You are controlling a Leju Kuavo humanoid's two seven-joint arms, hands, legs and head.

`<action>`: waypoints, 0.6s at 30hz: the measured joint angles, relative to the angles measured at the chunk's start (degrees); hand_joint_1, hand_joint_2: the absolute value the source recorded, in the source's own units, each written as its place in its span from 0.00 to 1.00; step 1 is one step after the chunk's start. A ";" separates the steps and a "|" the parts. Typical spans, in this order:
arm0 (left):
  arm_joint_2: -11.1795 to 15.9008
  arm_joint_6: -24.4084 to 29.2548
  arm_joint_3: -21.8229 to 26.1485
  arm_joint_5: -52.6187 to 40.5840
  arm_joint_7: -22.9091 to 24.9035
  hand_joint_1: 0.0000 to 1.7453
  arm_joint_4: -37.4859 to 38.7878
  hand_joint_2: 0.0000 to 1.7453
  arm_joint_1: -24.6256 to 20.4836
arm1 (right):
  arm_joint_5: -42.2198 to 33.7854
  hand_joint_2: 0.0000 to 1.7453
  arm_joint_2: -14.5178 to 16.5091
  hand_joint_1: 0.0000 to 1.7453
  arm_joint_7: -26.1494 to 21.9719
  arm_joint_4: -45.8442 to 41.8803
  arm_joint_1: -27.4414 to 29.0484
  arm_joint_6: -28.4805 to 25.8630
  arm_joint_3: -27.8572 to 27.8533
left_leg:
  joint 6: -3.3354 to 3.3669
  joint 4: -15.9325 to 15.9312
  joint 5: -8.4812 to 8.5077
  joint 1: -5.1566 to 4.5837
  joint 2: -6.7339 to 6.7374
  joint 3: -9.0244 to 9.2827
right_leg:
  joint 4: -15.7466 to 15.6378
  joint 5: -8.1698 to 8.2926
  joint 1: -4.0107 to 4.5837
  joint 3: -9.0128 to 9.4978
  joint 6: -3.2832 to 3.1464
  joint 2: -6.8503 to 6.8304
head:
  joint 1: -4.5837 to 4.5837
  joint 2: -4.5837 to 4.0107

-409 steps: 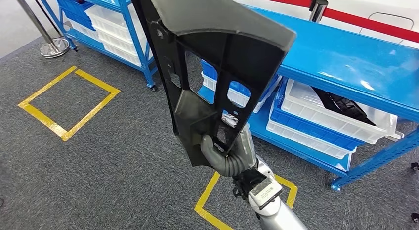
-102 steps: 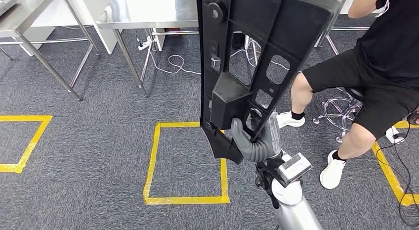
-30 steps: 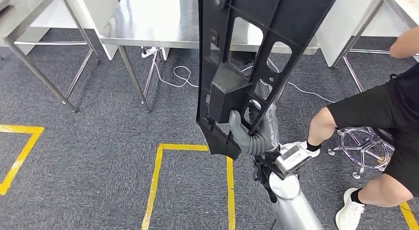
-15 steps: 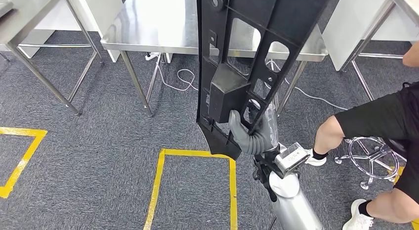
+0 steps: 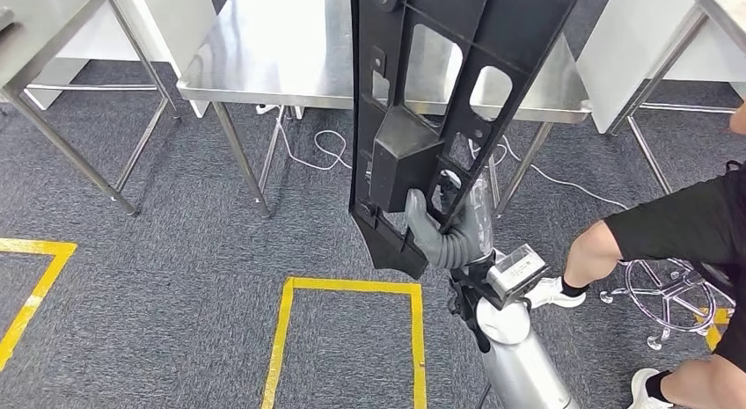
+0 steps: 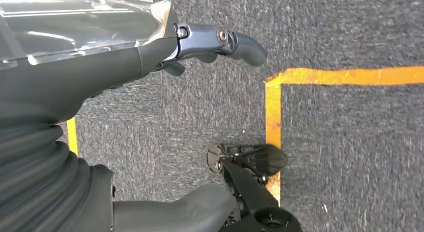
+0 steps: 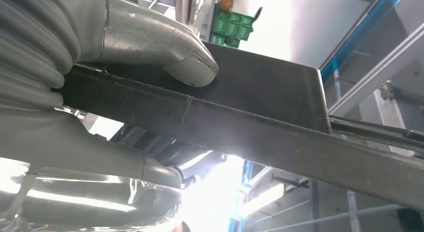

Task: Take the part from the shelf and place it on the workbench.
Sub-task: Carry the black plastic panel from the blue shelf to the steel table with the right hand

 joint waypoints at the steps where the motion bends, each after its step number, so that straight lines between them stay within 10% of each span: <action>1: -0.02 0.01 0.00 0.00 0.00 0.00 0.00 1.00 -0.01 | -0.07 1.00 0.02 1.00 0.00 0.08 -0.25 0.01 -0.05 | 0.47 -0.50 -0.03 0.07 0.03 0.56 | 1.65 -0.63 0.05 -0.80 0.04 -0.08 | 0.05 -0.01; 6: -0.01 0.08 0.02 0.08 0.05 0.00 -0.01 1.00 -0.04 | -0.33 1.00 -0.17 1.00 -0.01 1.03 -0.60 0.01 -0.25 | 1.65 -0.98 -1.49 -0.26 -0.13 2.65 | 16.24 -3.13 0.07 -11.00 0.04 -0.16 | 0.18 -0.01; 9: -0.07 0.07 0.03 0.10 0.10 0.00 0.00 1.00 -0.03 | -0.41 1.00 -0.19 1.00 0.00 1.44 -0.68 0.01 -0.25 | 1.38 -0.96 -2.72 -0.49 -0.50 4.24 | 6.80 2.92 0.14 -8.43 1.04 -0.21 | 0.20 -0.01; 11: -0.12 0.08 0.04 0.10 0.11 0.00 0.00 1.00 -0.04 | -0.44 1.00 -0.15 1.00 -0.02 1.55 -0.79 0.01 -0.26 | 0.90 -0.83 -3.75 -0.79 -0.64 5.06 | 0.81 5.74 0.41 -5.78 0.57 -0.23 | 0.19 0.00; 15: -0.08 0.11 0.04 0.10 0.13 0.00 -0.06 1.00 -0.11 | -0.46 1.00 -0.05 1.00 -0.03 1.61 -0.99 0.01 -0.28 | -0.40 -0.35 -5.20 -0.58 -0.49 5.50 | -0.50 5.63 0.16 -4.45 -1.26 -0.09 | 0.03 -0.01; 18: -0.08 0.15 0.05 0.10 0.13 0.00 -0.11 1.00 -0.12 | -0.45 1.00 0.14 1.00 -0.04 1.64 -1.14 0.01 -0.30 | -1.57 7.19 -8.42 0.02 -0.26 1.67 | -0.97 4.97 -0.37 -3.13 -2.44 -0.08 | -0.23 0.00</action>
